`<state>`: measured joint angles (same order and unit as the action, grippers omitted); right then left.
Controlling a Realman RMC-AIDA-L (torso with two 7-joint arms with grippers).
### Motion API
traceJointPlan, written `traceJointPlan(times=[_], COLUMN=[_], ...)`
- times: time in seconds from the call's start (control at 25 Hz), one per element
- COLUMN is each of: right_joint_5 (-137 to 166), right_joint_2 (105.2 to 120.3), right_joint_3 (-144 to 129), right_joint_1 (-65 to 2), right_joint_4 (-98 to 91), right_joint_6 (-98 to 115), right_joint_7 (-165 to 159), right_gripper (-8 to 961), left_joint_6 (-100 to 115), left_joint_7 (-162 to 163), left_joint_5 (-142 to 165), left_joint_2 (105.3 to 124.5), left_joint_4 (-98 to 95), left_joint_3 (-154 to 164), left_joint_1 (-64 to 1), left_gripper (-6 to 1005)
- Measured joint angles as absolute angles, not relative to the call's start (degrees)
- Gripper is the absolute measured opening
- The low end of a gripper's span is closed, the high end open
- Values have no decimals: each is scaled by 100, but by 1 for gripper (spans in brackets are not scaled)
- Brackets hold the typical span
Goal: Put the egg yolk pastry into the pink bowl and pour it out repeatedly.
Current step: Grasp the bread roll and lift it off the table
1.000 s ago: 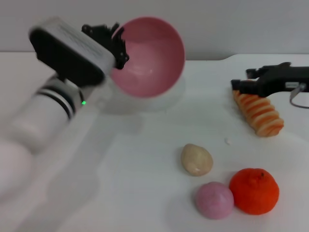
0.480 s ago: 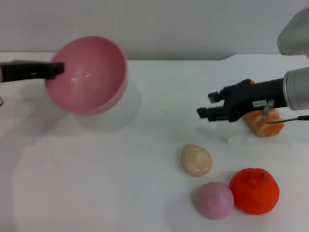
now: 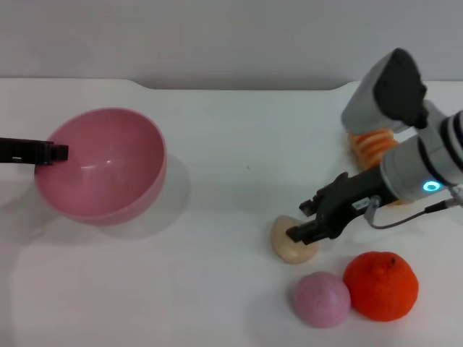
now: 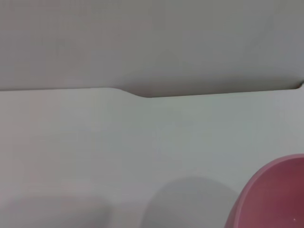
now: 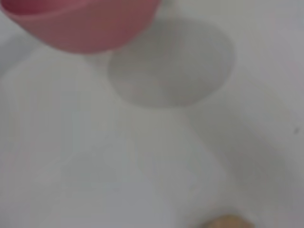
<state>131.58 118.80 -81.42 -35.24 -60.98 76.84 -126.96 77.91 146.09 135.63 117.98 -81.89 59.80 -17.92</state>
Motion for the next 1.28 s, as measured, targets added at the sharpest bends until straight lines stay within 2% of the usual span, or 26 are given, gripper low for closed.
traceJointPlan(times=[0.24, 0.52, 0.92, 1.0, 1.28], right_joint_5=[13158, 13136, 13151, 13139, 13114], right_joint_2=[11895, 11908, 11884, 11874, 11870], right_joint_3=[-8427, -9100, -9355, -9220, -8049], right_joint_1=[-3834, -3846, -3828, -3762, -3505], right_joint_4=[-5422, -5204, -5310, -5391, -5590], right_joint_6=[7316, 6474, 6391, 6388, 6471], right_joint_7=[-12708, -12723, -12680, -12664, -12488], right_gripper=[553, 541, 525, 445, 388], left_joint_6=[7786, 7750, 7675, 7667, 7524], left_joint_7=[14654, 14657, 14660, 14660, 14660], left_joint_5=[13553, 13553, 13595, 13605, 13628], left_joint_2=[11798, 11795, 11795, 11795, 11790], left_joint_4=[-8226, -8225, -8166, -8156, -7845], left_joint_3=[6050, 6107, 6181, 6211, 6444], left_joint_1=[-1817, -1892, -1964, -1999, -2203], left_gripper=[0, 0, 1, 1, 1])
